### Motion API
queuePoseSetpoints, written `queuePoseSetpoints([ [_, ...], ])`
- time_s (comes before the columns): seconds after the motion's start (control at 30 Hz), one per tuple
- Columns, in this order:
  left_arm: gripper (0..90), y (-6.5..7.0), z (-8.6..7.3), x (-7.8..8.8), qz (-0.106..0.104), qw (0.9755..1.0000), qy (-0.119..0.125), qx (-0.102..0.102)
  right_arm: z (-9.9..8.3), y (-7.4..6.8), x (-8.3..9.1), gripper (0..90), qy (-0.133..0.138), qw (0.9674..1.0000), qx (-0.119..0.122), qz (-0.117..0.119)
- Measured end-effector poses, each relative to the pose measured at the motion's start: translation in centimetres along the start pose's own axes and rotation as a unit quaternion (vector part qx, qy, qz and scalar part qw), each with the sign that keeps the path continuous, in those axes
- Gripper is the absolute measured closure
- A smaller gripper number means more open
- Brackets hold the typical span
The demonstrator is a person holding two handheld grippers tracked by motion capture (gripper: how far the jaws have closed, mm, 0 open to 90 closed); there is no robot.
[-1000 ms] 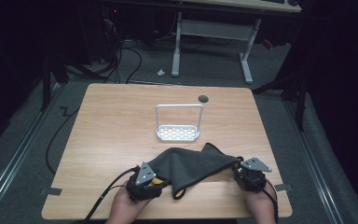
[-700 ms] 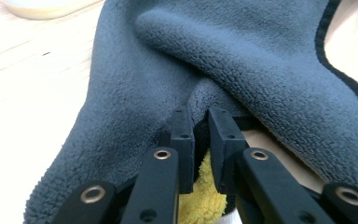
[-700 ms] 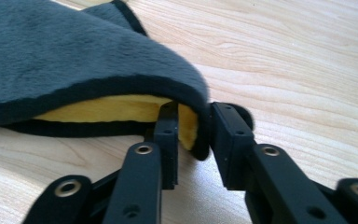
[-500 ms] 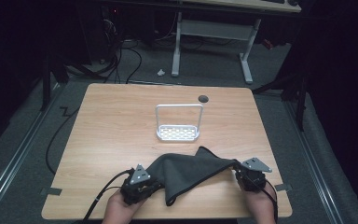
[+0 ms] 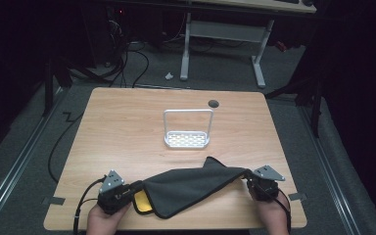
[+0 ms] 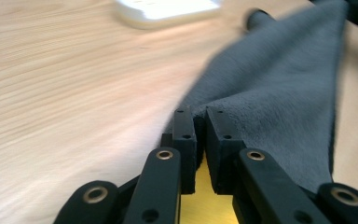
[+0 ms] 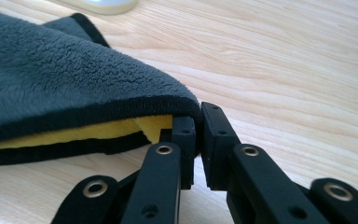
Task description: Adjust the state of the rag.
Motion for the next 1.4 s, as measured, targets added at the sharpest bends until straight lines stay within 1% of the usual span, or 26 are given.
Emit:
queuePoseSetpoints([
  [0.07,78.9,0.1,0.2,0.3,0.007,1.0,0.001,-0.004,0.2,-0.3,0.1,85.6,0.005,1.0,0.004,0.002],
  [0.13,62.3,0.8,0.4,0.9,-0.003,0.9999,-0.01,-0.005,0.3,-0.5,0.2,85.7,0.009,0.9999,0.007,0.003],
  [0.2,55.6,2.4,0.3,1.5,-0.01,0.9997,-0.001,-0.02,0.4,-0.6,0.3,85.7,0.011,0.9999,0.007,0.006],
  [0.23,53.4,2.4,0.3,1.5,-0.01,0.9997,-0.001,-0.02,0.4,-0.6,0.3,85.7,0.011,0.9999,0.007,0.006],
  [0.27,50.1,4.3,0.2,1.5,-0.017,0.9986,0.001,-0.05,0.4,-0.6,0.2,85.6,0.01,0.9999,0.005,0.007],
  [0.3,48.6,4.3,0.2,1.5,-0.017,0.9986,0.001,-0.05,0.4,-0.6,0.2,85.6,0.01,0.9999,0.005,0.007],
  [0.37,47.4,6.5,-0.5,0.9,-0.024,0.9966,-0.003,-0.079,0.3,-0.5,0.1,85.6,0.007,0.9999,0.002,0.01],
  [0.43,47.4,7.2,-0.6,0.9,-0.02,0.9962,0.004,-0.085,0.3,-0.5,0.2,85.6,0.009,0.9999,0.003,0.01],
  [0.5,47.4,7.2,-0.4,1.1,-0.016,0.996,0.012,-0.087,0.3,-0.6,0.3,85.6,0.01,0.9999,0.001,0.011],
  [0.53,47.8,6.6,0.0,1.9,0.009,0.9963,0.034,-0.079,0.3,-0.5,0.3,85.5,0.011,0.9999,0.0,0.012],
  [0.57,48.3,6.6,0.0,1.9,0.009,0.9963,0.034,-0.079,0.3,-0.5,0.3,85.5,0.012,0.9999,0.001,0.012],
  [0.6,50.0,5.7,0.3,2.2,0.018,0.9974,0.036,-0.06,0.3,-0.5,0.2,85.5,0.011,0.9998,0.0,0.014],
  [0.63,53.2,4.6,0.3,2.9,-0.004,0.9983,0.051,-0.027,0.3,-0.5,0.2,85.5,0.01,0.9999,0.0,0.013],
  [0.67,53.8,4.8,0.4,3.1,-0.011,0.9981,0.053,-0.028,0.3,-0.5,0.1,85.5,0.009,0.9998,0.0,0.015],
  [0.77,53.0,7.0,0.4,2.6,-0.042,0.9962,0.043,-0.063,0.3,-0.5,0.0,85.5,0.008,0.9998,0.002,0.016],
  [0.8,52.9,7.7,0.1,2.0,-0.049,0.9954,0.03,-0.077,0.3,-0.6,-0.1,85.5,0.007,0.9999,0.002,0.016],
  [0.83,52.9,8.3,-0.4,1.0,-0.056,0.9945,0.005,-0.088,0.3,-0.6,-0.1,85.5,0.007,0.9999,0.002,0.015],
  [0.9,53.8,8.8,-1.2,-0.3,-0.07,0.9926,-0.026,-0.096,0.3,-0.6,0.0,85.5,0.005,0.9999,0.0,0.015],
  [0.97,52.2,9.1,-1.9,-1.8,-0.078,0.9894,-0.068,-0.101,0.3,-0.6,0.0,85.4,0.006,0.9999,-0.002,0.016],
  [1.07,50.7,9.5,-2.7,-2.8,-0.08,0.9853,-0.095,-0.117,0.2,-0.5,0.0,85.4,0.004,0.9999,0.0,0.016],
  [1.1,52.0,9.8,-2.9,-2.7,-0.066,0.9851,-0.089,-0.132,0.2,-0.6,0.0,85.4,0.003,0.9999,-0.002,0.016],
  [1.13,59.5,9.9,-2.9,-2.7,-0.054,0.9841,-0.09,-0.143,0.2,-0.5,0.0,85.5,0.003,0.9999,-0.002,0.017],
  [1.2,77.7,9.7,-2.8,-2.6,-0.049,0.9843,-0.092,-0.142,0.2,-0.5,0.0,85.6,0.004,0.9998,-0.001,0.017],
  [1.23,83.7,9.6,-2.7,-2.6,-0.05,0.9849,-0.091,-0.139,0.2,-0.5,0.0,85.8,0.005,0.9998,-0.001,0.018],
  [1.33,88.3,9.5,-2.4,-1.8,-0.057,0.9859,-0.085,-0.132,0.1,-0.5,0.7,86.2,0.009,0.9997,-0.006,0.02],
  [1.4,88.8,9.7,-1.5,-0.2,-0.065,0.9876,-0.06,-0.13,0.2,-0.5,1.6,86.2,0.023,0.9992,-0.016,0.029],
])
Point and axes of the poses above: each handheld gripper's, and its own axes: x roughly backward along the jaws, z roughly out of its top, y roughly to its right, the point moved 1 cm from there along -x, roughly forward along the jaws, and after that the axes turned 5 degrees about z, right-handed, at the moved point
